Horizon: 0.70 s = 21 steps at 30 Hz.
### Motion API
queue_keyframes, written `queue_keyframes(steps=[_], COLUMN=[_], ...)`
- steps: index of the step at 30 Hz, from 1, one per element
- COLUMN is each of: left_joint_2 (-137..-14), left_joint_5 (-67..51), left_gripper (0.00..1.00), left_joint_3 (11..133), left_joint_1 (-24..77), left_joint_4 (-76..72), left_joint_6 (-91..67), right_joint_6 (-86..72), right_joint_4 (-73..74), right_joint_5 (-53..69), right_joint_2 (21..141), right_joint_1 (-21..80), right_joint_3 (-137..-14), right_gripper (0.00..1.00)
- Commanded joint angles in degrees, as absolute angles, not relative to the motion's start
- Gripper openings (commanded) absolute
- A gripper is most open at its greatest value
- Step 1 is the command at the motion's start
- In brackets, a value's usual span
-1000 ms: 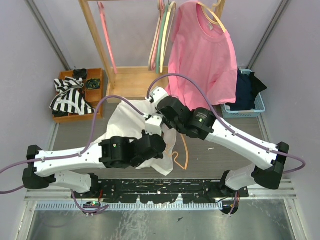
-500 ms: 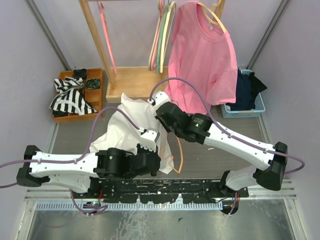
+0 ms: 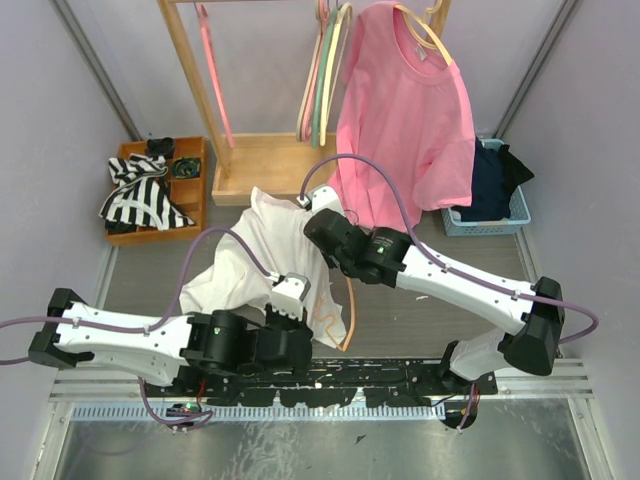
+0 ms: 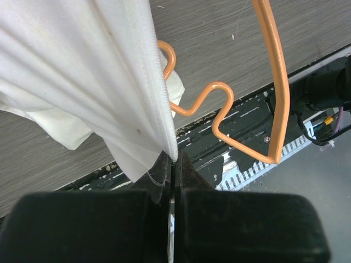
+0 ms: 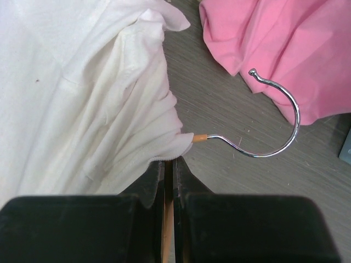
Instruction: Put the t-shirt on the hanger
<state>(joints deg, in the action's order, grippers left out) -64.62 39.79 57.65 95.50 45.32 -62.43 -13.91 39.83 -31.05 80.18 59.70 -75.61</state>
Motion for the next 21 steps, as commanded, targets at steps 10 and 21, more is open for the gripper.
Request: queue_keyframes(steps=[10,21], left_joint_2=[-64.83,-65.88], left_joint_5=[38.74,40.66], left_gripper=[0.00,0.00], left_joint_3=[57.23,58.95], left_joint_1=[100.02,103.41], left_joint_4=[43.28,43.60], left_joint_6=[-65.47,-66.58], right_joint_6=[-29.35,-34.02], right_joint_4=[37.25,37.94], right_joint_5=[-45.83,-50.82], right_joint_2=[82.04,84.10], right_joint_1=[58.95,58.82], right_joint_3=[-83.19,-84.03], right_gripper=[0.01,0.01])
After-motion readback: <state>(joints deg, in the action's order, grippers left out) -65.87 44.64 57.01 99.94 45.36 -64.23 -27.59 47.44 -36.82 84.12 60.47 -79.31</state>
